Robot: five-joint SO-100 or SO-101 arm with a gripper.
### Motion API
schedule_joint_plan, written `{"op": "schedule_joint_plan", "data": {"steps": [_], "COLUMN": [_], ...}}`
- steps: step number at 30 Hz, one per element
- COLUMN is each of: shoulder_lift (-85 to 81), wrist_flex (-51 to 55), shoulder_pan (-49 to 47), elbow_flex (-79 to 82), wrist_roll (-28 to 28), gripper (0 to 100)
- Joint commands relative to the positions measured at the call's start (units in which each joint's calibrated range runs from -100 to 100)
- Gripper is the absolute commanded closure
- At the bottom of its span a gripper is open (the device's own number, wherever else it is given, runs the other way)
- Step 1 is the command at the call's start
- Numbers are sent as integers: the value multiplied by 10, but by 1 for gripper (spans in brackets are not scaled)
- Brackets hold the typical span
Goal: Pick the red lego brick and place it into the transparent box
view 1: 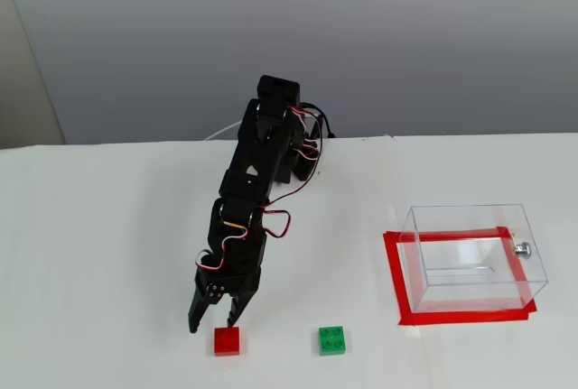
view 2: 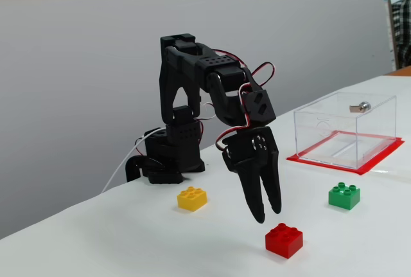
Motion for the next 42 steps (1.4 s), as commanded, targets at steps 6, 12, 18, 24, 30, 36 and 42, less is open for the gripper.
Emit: {"op": "schedule_joint_plan", "data": {"steps": [6,12,18,24,30,36,42], "shoulder_lift": [16,43,66,76,67,42,27], "wrist_flex": [-40,-41,-49,-53,-43,-23,-28], "shoulder_pan": [4,4,6,1,3,7,-10], "elbow_flex": [-21,-22,-22,-22,-34,-41,-44], "wrist_roll": [3,1,-1,-2,-11,-12,-26], "gripper": [75,76,76,76,76,76,76]}}
